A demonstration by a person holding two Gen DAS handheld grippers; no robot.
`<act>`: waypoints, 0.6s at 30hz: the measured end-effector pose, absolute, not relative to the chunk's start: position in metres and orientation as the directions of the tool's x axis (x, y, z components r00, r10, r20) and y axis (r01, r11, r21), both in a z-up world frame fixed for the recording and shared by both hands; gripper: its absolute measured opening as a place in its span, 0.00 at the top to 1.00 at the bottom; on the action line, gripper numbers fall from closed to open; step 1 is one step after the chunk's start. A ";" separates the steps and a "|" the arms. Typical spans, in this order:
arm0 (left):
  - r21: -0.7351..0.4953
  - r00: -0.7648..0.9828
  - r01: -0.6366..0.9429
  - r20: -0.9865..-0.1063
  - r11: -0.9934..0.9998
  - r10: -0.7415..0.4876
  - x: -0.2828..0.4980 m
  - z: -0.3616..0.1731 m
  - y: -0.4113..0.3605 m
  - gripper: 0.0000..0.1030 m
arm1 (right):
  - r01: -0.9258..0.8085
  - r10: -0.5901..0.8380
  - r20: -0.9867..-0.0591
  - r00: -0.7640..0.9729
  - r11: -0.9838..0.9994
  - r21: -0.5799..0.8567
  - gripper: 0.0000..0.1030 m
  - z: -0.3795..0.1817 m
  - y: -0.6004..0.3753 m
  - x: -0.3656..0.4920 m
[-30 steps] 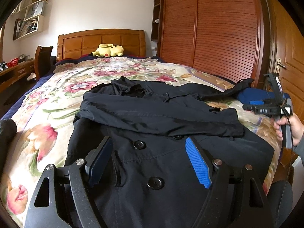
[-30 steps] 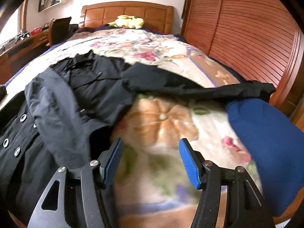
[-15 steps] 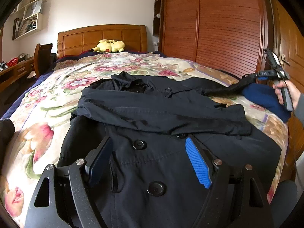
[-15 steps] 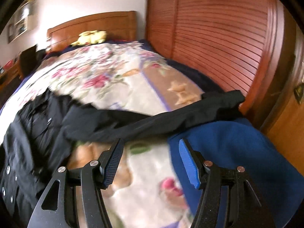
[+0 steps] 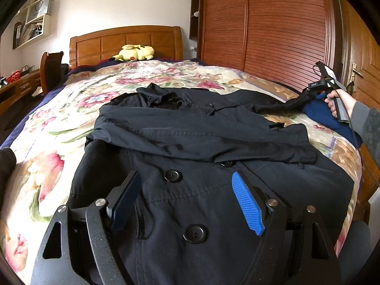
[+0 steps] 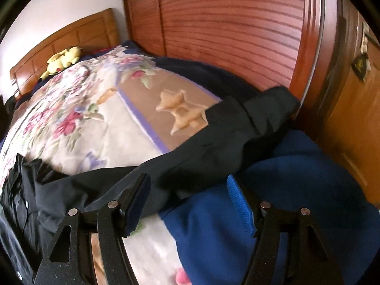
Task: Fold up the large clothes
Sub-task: 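Open the right tool and reach to the other sleeve cuff, closing on it, then lift the sleeve with the right tool and lay it across the coat front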
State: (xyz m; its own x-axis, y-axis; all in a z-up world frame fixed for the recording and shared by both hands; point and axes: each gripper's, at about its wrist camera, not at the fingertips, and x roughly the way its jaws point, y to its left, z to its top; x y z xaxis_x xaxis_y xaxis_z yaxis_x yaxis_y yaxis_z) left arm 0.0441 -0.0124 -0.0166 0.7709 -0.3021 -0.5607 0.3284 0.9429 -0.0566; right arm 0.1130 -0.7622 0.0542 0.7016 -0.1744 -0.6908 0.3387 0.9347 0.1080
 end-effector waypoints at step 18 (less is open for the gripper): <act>-0.056 0.769 0.332 -0.562 0.942 -0.305 0.042 -0.017 -0.013 0.23 | 0.247 -0.249 -0.511 0.822 0.966 -0.074 0.99 0.090 -0.705 0.110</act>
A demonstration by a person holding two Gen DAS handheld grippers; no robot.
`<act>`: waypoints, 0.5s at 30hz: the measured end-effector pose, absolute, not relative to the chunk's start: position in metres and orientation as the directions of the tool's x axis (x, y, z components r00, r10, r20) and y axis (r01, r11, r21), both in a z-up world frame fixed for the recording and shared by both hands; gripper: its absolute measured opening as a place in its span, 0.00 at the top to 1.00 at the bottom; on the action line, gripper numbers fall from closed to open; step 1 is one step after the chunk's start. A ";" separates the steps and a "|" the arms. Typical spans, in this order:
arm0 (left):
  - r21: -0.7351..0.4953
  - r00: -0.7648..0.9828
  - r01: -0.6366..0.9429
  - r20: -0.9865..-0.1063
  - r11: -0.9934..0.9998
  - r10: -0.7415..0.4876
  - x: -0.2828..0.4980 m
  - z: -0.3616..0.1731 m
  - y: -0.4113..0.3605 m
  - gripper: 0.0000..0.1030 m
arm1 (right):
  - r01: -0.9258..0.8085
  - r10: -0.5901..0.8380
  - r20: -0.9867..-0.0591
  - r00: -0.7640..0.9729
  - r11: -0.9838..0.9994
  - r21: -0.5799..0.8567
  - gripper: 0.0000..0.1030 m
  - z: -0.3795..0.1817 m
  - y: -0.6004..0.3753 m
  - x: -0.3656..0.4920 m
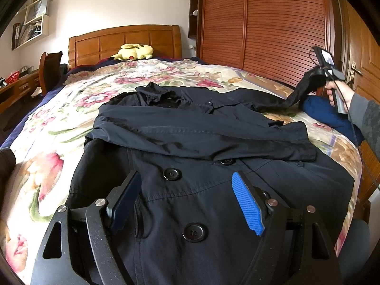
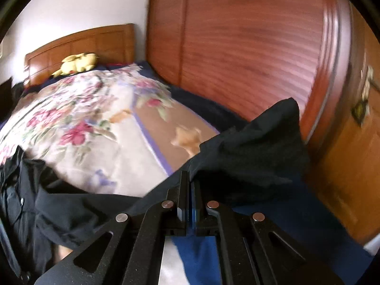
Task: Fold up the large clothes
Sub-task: 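Lift the sleeve with the right tool and lay it across the coat front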
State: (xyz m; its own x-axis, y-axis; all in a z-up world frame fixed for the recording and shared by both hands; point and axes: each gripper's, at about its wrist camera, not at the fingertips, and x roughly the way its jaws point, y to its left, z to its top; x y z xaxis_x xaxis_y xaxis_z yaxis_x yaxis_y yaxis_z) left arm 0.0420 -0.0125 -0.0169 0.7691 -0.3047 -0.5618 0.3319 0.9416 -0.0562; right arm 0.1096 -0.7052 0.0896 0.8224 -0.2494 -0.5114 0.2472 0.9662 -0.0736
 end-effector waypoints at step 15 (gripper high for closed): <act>-0.076 0.792 0.306 -0.532 0.949 -0.298 0.034 -0.007 0.004 0.23 | -0.377 0.307 -0.404 0.862 0.920 -0.105 0.99 0.118 -0.475 0.018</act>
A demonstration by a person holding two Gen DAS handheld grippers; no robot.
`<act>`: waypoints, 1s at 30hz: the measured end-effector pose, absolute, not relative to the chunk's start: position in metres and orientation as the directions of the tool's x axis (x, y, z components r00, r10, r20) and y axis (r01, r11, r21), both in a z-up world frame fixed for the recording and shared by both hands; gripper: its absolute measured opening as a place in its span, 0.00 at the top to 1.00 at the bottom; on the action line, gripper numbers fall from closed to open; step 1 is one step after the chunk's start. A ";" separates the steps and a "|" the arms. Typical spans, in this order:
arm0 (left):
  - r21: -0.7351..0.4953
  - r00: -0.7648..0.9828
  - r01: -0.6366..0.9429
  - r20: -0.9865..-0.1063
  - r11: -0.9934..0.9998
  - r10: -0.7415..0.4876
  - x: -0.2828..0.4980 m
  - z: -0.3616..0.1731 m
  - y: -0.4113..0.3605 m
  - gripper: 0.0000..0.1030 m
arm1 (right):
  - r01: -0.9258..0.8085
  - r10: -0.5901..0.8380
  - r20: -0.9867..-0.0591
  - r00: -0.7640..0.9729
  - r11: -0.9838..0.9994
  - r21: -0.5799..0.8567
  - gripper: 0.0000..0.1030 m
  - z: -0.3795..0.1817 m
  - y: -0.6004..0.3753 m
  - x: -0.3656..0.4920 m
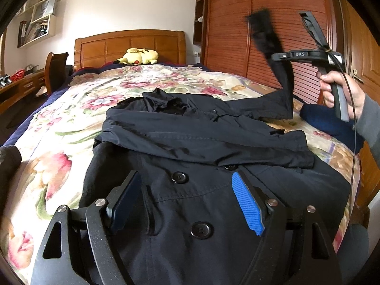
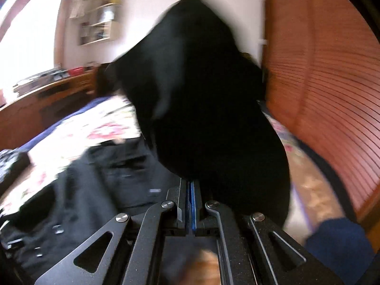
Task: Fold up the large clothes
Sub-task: 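Lift the sleeve with the right tool and lay it across the coat front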
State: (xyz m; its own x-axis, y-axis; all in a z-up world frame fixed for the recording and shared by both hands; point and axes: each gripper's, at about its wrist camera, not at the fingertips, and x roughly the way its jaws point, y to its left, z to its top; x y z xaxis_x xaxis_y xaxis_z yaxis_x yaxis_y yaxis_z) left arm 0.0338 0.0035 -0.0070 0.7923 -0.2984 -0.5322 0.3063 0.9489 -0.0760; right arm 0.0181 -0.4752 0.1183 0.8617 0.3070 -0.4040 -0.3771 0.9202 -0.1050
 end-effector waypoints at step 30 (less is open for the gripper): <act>-0.091 0.822 0.258 -0.503 0.962 -0.268 0.031 0.001 0.028 0.23 | -0.689 0.634 -0.526 0.566 0.714 0.119 0.99 0.010 -0.339 0.006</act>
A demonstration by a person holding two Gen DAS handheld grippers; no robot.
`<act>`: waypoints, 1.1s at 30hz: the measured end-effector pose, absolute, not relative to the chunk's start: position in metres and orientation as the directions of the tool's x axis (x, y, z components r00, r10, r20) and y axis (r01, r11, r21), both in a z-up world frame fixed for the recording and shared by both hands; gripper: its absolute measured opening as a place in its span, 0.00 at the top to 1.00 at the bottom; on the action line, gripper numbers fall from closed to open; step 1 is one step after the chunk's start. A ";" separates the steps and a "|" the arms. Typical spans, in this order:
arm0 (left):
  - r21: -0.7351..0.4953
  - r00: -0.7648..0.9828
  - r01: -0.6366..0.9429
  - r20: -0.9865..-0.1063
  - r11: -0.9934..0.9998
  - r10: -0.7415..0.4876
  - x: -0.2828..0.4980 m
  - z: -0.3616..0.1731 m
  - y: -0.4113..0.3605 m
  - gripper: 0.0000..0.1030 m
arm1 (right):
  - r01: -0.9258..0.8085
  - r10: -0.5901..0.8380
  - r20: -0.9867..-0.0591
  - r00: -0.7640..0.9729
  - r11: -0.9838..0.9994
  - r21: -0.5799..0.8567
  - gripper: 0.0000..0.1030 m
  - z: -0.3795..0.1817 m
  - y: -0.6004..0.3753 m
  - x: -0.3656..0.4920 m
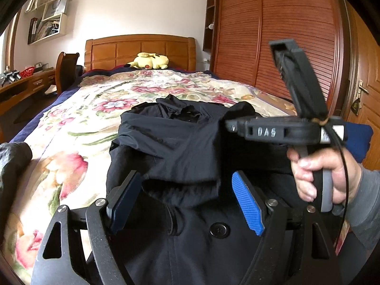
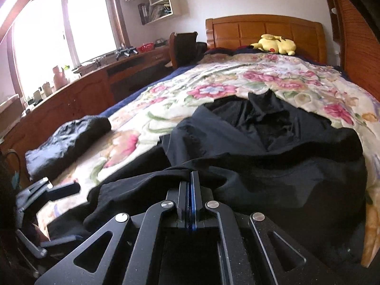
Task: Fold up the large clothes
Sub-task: 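Lift the sleeve with the right tool and lay it across the coat front, then open the right tool and release the sleeve onto the coat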
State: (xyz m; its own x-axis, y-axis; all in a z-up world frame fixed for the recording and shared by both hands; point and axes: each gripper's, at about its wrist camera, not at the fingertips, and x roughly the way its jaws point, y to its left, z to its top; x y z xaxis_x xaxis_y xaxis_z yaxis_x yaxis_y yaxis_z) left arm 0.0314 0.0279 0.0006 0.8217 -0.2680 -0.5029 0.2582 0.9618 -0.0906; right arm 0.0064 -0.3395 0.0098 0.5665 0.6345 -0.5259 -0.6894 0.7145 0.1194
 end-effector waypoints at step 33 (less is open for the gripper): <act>-0.069 0.809 0.207 -0.549 0.976 -0.211 0.046 -0.017 0.032 0.23 | -0.526 0.444 -0.570 0.691 0.850 0.025 0.44 -0.013 -0.368 -0.021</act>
